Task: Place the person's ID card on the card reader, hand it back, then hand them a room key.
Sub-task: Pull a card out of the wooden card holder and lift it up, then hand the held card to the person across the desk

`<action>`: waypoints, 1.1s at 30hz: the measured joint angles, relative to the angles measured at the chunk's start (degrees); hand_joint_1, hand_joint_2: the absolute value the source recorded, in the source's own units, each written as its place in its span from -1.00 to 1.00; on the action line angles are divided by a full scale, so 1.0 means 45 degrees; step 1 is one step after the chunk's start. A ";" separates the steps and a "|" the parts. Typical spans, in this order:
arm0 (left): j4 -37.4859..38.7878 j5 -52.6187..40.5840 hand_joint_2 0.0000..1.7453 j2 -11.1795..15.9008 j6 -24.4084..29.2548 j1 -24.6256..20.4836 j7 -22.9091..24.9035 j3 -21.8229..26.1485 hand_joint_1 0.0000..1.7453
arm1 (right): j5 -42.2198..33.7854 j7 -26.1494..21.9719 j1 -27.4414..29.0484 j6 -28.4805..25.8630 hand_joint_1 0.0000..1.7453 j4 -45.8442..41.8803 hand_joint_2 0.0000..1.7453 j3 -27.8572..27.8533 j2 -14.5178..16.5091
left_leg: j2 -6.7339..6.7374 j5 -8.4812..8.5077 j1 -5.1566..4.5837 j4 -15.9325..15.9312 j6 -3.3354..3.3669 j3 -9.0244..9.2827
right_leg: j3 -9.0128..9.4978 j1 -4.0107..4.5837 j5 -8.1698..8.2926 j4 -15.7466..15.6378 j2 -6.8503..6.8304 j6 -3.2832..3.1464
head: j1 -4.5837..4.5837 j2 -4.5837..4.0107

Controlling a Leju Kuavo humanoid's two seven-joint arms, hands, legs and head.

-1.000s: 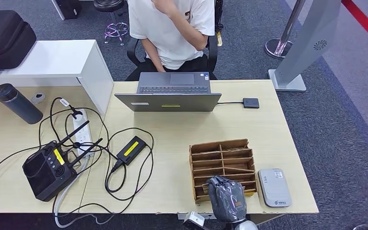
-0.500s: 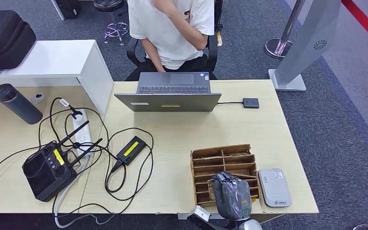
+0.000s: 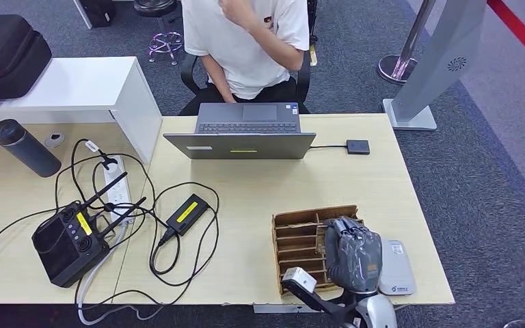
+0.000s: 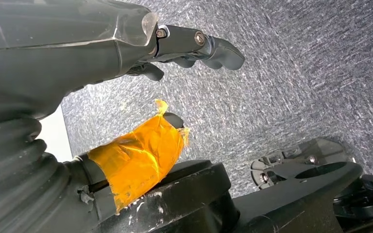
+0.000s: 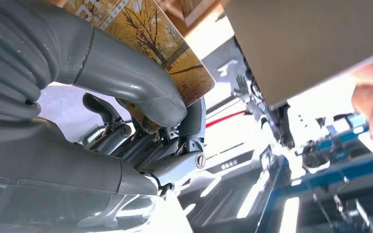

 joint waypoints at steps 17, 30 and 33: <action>0.0000 -0.0130 1.00 0.0016 0.0000 -0.0020 0.0000 -0.0186 -1.00 | 0.0270 0.0745 -0.1201 0.0010 0.86 -0.0954 1.00 -0.0005 -0.0154 | -0.0001 0.0006 0.0001 0.0000 -0.0008 -0.0002 | -0.0001 0.0000 0.0001 0.0003 0.0000 -0.0001 | 0.0000 0.0000; 0.0000 -0.1117 1.00 -0.0016 -0.0039 -0.0425 0.0000 -0.0907 -1.00 | 0.3246 0.5884 -0.8684 0.0055 0.86 0.3569 1.00 0.1190 -0.1269 | 0.0062 0.0104 0.0002 0.0004 -0.0028 -0.0015 | -0.0036 0.0001 0.0120 0.0011 0.0056 -0.0020 | -0.0001 0.0000; 0.0000 -0.1264 1.00 -0.0056 -0.0039 -0.0494 0.0000 -0.1122 -1.00 | 0.3845 0.6671 -1.0439 0.0053 0.86 0.5477 1.00 0.1571 -0.1292 | 0.0051 0.0114 0.0006 0.0005 -0.0034 -0.0018 | -0.0039 0.0003 0.0123 0.0015 0.0052 -0.0019 | 0.0001 0.0000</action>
